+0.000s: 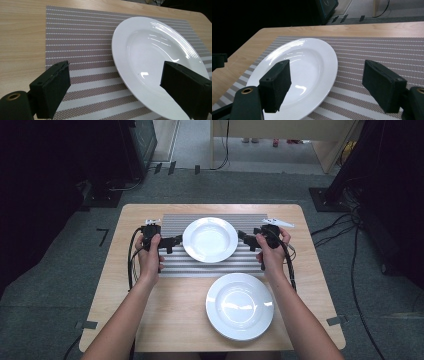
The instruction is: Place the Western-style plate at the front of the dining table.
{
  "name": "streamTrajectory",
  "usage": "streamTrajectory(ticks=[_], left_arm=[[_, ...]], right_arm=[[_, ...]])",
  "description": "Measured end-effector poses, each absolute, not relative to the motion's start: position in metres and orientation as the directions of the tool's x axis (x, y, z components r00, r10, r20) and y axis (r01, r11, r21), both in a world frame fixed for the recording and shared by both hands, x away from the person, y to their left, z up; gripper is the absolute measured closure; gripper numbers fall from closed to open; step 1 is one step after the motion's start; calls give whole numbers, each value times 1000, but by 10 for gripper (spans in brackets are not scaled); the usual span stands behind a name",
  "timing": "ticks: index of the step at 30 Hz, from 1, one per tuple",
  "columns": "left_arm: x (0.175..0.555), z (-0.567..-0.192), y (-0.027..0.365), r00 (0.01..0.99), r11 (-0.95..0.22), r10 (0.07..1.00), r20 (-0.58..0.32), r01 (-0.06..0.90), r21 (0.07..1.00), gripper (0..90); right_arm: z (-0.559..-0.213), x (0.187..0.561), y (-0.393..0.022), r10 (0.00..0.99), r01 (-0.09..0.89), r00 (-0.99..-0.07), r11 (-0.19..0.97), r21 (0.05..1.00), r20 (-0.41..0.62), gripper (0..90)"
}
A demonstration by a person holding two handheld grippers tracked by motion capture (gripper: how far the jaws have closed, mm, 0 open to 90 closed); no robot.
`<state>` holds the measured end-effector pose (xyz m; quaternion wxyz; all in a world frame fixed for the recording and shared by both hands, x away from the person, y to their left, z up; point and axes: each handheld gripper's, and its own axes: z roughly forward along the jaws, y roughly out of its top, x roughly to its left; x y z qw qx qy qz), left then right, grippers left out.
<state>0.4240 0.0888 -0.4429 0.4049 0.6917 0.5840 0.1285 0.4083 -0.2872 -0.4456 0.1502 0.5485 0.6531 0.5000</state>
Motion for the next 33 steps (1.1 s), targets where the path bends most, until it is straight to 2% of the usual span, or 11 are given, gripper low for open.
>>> streamTrajectory(ticks=[5,13,33], left_arm=[[409,-441,90,316,-33,914,-255,684,729,91],[388,-439,95,338,-41,905,-258,674,738,91],[337,-445,122,338,-61,917,-211,643,764,91]], right_arm=[[-444,396,-298,867,568,-355,-97,817,349,219],[-440,373,-314,863,562,-359,-104,821,355,214],[-441,316,-349,868,544,-361,-102,833,342,208]])
